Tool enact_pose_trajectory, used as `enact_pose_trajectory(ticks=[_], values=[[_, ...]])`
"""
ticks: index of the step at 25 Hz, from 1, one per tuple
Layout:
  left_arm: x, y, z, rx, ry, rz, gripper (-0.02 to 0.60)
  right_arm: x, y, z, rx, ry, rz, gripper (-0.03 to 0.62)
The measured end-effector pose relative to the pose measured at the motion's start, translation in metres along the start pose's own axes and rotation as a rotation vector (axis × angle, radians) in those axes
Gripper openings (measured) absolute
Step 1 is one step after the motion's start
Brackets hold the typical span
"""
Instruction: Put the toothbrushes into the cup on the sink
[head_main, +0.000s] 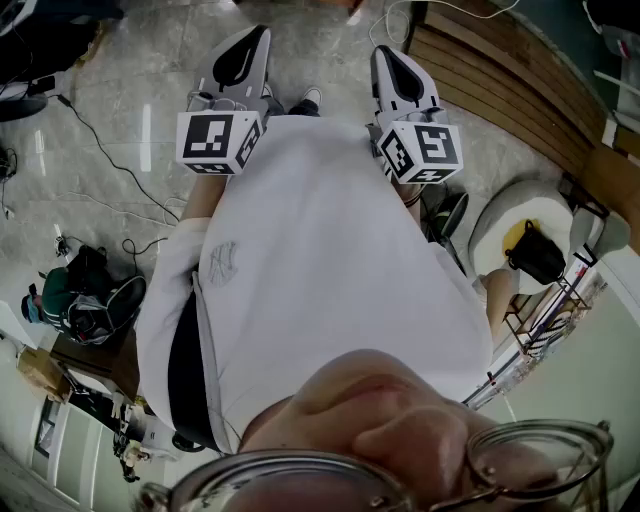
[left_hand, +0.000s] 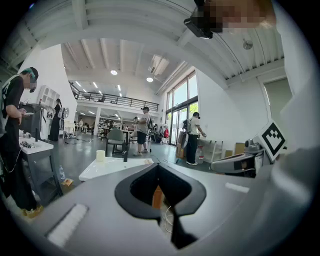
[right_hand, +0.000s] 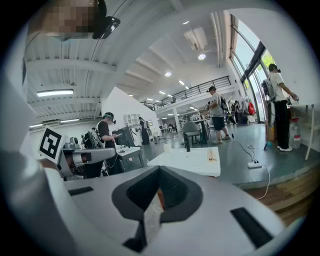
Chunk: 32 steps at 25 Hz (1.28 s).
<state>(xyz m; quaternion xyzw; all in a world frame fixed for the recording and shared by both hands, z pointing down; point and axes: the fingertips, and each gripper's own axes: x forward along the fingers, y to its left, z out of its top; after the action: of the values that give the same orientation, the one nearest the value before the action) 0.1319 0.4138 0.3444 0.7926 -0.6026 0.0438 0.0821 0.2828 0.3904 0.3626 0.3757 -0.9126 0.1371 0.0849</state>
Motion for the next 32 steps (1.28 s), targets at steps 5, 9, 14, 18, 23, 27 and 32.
enact_pose_trajectory(ticks=[5,9,14,18,23,27,32], values=[[0.0,0.0,0.0,0.006,0.002,-0.003,0.008,0.001,0.002,0.001,0.001,0.0,0.006,0.009],[0.001,0.002,0.002,0.005,0.001,-0.001,0.008,0.005,0.002,0.002,0.001,0.001,0.01,0.009],[0.003,0.007,0.005,0.011,0.001,0.008,0.008,0.009,0.003,0.006,0.0,-0.002,0.019,0.009],[0.005,0.011,0.009,0.012,0.001,0.015,0.008,0.013,0.003,0.009,-0.004,-0.006,0.023,0.009],[0.009,0.013,0.006,0.002,0.002,0.014,0.008,0.019,0.003,0.009,-0.024,-0.008,0.046,0.009],[0.012,0.011,0.003,-0.007,0.011,0.008,0.008,0.022,-0.002,0.01,-0.027,-0.003,0.047,0.011],[0.02,0.022,-0.001,-0.023,0.026,0.009,0.008,0.034,-0.006,0.008,-0.024,0.026,0.044,0.011]])
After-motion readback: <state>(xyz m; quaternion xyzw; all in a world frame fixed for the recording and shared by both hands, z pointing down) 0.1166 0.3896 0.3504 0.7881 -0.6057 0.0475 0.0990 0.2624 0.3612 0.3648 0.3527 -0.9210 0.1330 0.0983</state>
